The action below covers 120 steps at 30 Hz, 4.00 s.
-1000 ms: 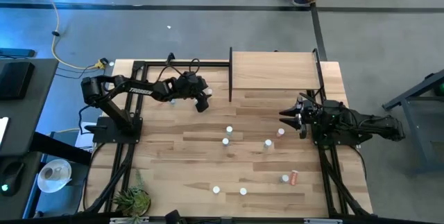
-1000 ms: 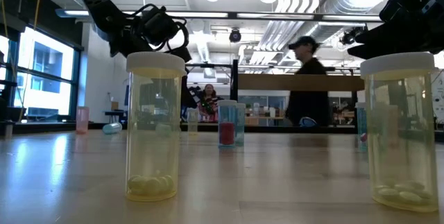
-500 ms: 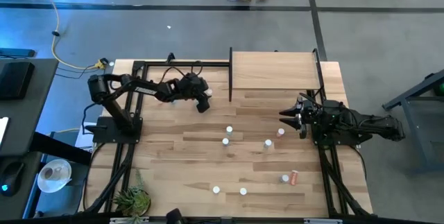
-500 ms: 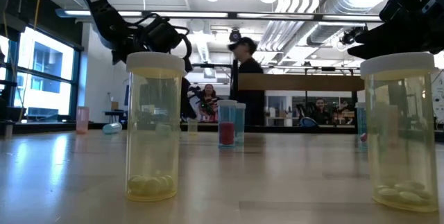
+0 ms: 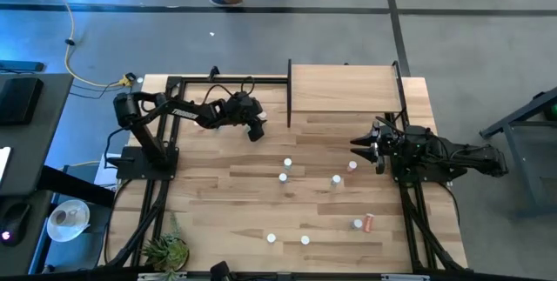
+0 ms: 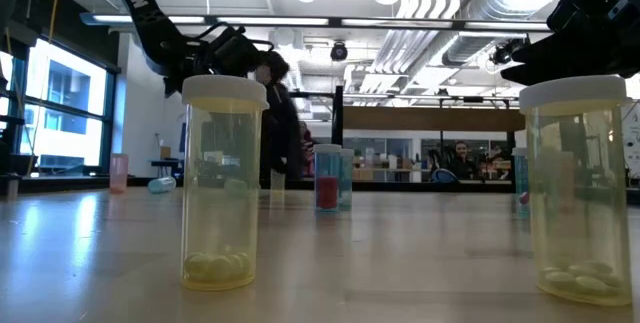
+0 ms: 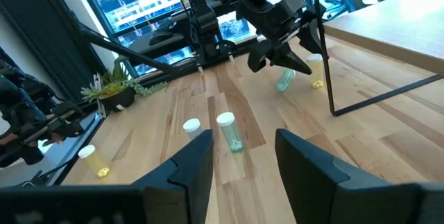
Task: Pick and place medicine bottles onto shelf by color
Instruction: Put the top left yellow pill bottle on the shelf
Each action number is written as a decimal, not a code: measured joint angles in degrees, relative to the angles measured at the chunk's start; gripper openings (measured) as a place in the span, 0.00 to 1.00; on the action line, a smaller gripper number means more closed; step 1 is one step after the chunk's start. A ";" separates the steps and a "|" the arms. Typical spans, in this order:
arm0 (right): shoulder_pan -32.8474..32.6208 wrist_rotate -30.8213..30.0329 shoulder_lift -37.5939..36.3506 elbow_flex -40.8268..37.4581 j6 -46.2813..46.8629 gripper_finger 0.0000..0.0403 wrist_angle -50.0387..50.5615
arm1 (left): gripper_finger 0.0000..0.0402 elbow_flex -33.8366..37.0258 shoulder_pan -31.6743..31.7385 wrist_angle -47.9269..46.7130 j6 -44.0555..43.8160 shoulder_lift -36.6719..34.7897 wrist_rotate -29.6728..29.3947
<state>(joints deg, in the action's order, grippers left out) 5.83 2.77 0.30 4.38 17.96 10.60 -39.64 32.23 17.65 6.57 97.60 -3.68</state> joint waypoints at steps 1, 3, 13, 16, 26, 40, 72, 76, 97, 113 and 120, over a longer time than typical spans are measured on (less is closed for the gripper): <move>-0.01 0.02 0.00 0.00 0.00 0.36 -0.01 | 0.54 0.00 0.00 0.15 0.04 0.00 0.00; -0.01 0.02 0.00 0.00 0.00 0.36 0.01 | 0.54 0.00 0.00 0.19 0.00 0.00 0.00; 0.01 0.01 0.01 0.00 0.00 0.36 0.00 | 0.45 0.00 -0.20 0.55 0.69 0.00 0.02; 0.00 0.00 0.01 0.00 0.00 0.36 0.01 | 0.40 0.00 -0.19 0.58 0.70 0.00 0.02; -0.01 0.02 0.02 0.00 0.00 0.36 0.01 | 0.28 0.00 -0.17 0.63 1.59 0.00 0.03; 0.01 0.00 0.00 0.00 0.00 0.36 -0.01 | 0.28 0.02 -0.13 0.58 1.59 -0.57 0.02; -0.01 0.02 0.02 0.02 0.00 0.36 -0.01 | 0.28 -30.08 4.88 -19.80 5.12 -18.48 0.09; -0.01 0.01 0.01 0.01 0.00 0.36 0.00 | 0.28 -37.59 4.87 -25.83 5.04 -14.54 0.46; 0.01 0.01 0.01 0.00 0.00 0.36 0.00 | 0.28 -55.62 4.33 -34.35 1.97 7.12 3.10; 0.01 0.02 0.00 0.00 0.00 0.36 0.00 | 0.28 -58.14 3.39 -35.27 0.48 14.05 3.04; 0.01 0.01 0.02 0.00 0.00 0.36 0.00 | 0.28 -57.59 3.39 -37.07 -0.83 14.23 3.05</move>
<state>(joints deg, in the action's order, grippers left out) 5.84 2.78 0.31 4.38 17.96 10.60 -97.22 35.62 -19.42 5.74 111.83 -0.63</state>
